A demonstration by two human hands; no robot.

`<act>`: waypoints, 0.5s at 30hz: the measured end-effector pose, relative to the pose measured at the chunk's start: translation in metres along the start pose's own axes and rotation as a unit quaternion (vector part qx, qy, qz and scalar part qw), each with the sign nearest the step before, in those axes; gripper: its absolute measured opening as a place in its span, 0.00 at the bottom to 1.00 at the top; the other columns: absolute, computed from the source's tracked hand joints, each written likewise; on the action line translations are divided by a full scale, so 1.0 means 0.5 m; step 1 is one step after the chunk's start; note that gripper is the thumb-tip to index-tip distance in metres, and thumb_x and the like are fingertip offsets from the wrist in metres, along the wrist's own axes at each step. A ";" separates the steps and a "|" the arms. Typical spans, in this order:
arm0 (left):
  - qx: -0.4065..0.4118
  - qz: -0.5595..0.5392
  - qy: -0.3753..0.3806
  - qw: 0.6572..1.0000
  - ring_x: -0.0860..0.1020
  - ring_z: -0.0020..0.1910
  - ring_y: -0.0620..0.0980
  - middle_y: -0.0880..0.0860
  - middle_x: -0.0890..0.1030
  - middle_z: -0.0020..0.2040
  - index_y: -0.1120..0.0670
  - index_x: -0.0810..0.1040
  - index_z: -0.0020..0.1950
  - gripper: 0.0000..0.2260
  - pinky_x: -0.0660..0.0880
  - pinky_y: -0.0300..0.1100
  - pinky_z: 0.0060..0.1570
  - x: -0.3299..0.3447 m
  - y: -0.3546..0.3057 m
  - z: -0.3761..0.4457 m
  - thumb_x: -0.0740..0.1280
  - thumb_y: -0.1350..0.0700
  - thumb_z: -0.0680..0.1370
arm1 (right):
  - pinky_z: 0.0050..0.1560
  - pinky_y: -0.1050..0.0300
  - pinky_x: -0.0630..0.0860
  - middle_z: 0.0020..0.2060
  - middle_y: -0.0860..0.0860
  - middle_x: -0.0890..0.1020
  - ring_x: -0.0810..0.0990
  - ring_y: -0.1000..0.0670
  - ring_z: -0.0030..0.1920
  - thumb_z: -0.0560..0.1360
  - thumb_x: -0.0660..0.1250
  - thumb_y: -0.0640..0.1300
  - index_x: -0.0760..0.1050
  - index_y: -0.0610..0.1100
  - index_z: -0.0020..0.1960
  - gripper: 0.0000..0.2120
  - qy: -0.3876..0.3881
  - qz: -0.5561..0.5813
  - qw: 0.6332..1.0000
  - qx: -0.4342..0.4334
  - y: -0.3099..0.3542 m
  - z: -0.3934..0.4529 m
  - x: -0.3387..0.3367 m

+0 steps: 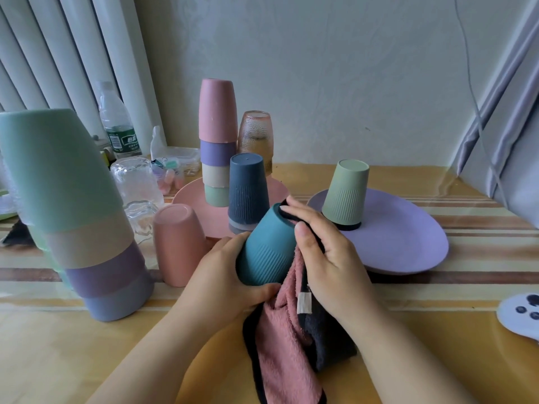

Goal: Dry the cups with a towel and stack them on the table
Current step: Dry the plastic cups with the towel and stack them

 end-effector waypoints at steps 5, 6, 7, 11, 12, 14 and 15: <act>0.021 0.057 -0.012 0.998 0.71 0.46 0.41 0.44 0.72 0.51 0.48 0.72 0.67 0.33 0.64 0.29 0.43 -0.005 -0.024 -0.004 0.78 0.49 0.63 | 0.63 0.74 0.62 0.64 0.58 0.75 0.69 0.66 0.65 0.78 0.56 0.46 0.73 0.56 0.61 0.14 0.004 0.047 0.999 0.020 -0.004 -0.001 -0.003; 0.019 0.062 -0.010 0.998 0.71 0.45 0.41 0.44 0.72 0.51 0.48 0.72 0.67 0.33 0.65 0.29 0.43 -0.005 -0.023 -0.004 0.78 0.48 0.63 | 0.64 0.73 0.62 0.64 0.60 0.75 0.69 0.65 0.66 0.78 0.57 0.46 0.73 0.57 0.61 0.14 0.007 0.053 0.998 0.019 -0.004 -0.002 -0.001; 0.018 0.060 -0.009 0.998 0.71 0.43 0.39 0.43 0.72 0.49 0.48 0.73 0.66 0.33 0.65 0.28 0.42 -0.006 -0.023 -0.005 0.77 0.48 0.62 | 0.66 0.72 0.62 0.64 0.61 0.75 0.68 0.64 0.67 0.78 0.58 0.46 0.73 0.58 0.61 0.15 0.009 0.057 0.998 0.017 -0.004 -0.003 0.001; 0.007 -0.012 0.008 1.000 0.75 0.46 0.34 0.41 0.78 0.49 0.47 0.77 0.62 0.32 0.68 0.23 0.44 -0.003 -0.009 -0.006 0.78 0.44 0.59 | 0.66 0.70 0.62 0.60 0.62 0.79 0.69 0.62 0.68 0.77 0.58 0.45 0.76 0.53 0.59 0.13 0.007 0.092 0.996 0.011 -0.003 -0.003 0.004; 0.001 -0.035 0.016 0.999 0.76 0.47 0.35 0.41 0.79 0.50 0.46 0.77 0.62 0.33 0.70 0.24 0.45 0.001 -0.004 -0.005 0.77 0.41 0.58 | 0.64 0.70 0.64 0.58 0.60 0.80 0.71 0.61 0.66 0.77 0.58 0.43 0.78 0.49 0.57 0.13 -0.006 0.122 0.992 0.016 -0.005 -0.002 0.000; -0.024 -0.084 0.030 0.996 0.79 0.47 0.37 0.40 0.81 0.49 0.43 0.77 0.60 0.32 0.77 0.34 0.48 0.009 0.004 -0.006 0.76 0.39 0.57 | 0.58 0.71 0.68 0.53 0.58 0.83 0.76 0.60 0.60 0.77 0.57 0.42 0.79 0.44 0.53 0.13 -0.049 0.181 0.982 0.035 -0.016 -0.002 -0.015; -0.042 -0.117 0.039 0.991 0.81 0.46 0.39 0.41 0.82 0.48 0.42 0.77 0.58 0.30 0.80 0.42 0.45 0.013 0.008 -0.007 0.78 0.41 0.58 | 0.56 0.72 0.68 0.52 0.57 0.83 0.77 0.60 0.58 0.77 0.57 0.42 0.79 0.44 0.53 0.13 -0.069 0.196 0.977 0.047 -0.022 -0.003 -0.021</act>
Point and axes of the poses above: each hand's wrist, its own z-axis towards the middle knuckle, its own x-axis out of the palm, y = z × x, the point moved 10 cm from there along z, towards the middle knuckle
